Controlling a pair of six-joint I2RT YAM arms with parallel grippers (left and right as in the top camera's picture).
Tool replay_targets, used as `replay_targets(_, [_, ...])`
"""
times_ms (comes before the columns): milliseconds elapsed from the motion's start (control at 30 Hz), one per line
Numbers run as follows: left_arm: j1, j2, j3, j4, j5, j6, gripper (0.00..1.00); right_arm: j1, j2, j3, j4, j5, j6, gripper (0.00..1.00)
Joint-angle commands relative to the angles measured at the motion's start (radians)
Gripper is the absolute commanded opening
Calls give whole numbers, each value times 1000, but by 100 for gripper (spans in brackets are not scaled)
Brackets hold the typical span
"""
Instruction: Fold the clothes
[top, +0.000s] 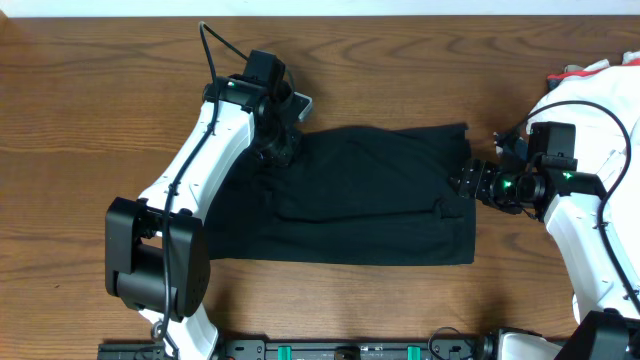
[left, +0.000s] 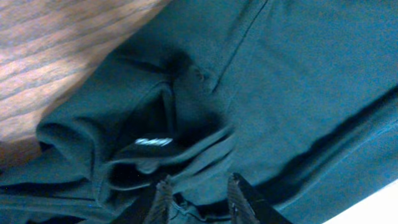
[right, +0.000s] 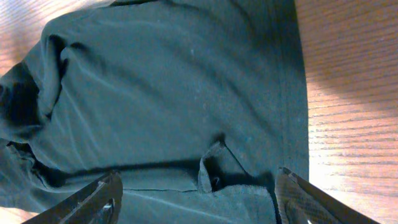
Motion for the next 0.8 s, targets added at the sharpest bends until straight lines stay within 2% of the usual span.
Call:
replay_targets(0, [5, -18, 3, -4, -88, 4, 38, -2, -12, 12, 2, 0, -11, 77])
replay_targets(167, [6, -11, 3, 45, -163, 5, 56, -2, -12, 12, 14, 0, -11, 77])
replay_targets(333, [10, 31, -3, 89, -153, 4, 60, -2, -12, 12, 21, 0, -11, 78])
replay_targets(500, [10, 98, -8, 37, -50, 4, 60, -2, -12, 12, 27, 3, -11, 78])
replay_targets(600, [10, 128, -8, 11, -40, 4, 59, -2, -12, 12, 40, 3, -11, 78])
replay_targets(633, [10, 133, -8, 4, -40, 4, 58, -2, -12, 12, 43, 3, -10, 78])
replay_targets(667, [10, 136, -8, -3, -40, 4, 52, -2, -12, 12, 47, 3, -11, 78])
replay_targets(733, [10, 136, -8, -13, -41, 4, 34, -2, -12, 12, 47, 3, -10, 78])
replay_targets(767, [10, 132, -8, -16, -41, 4, 20, -2, -12, 12, 48, 3, -10, 78])
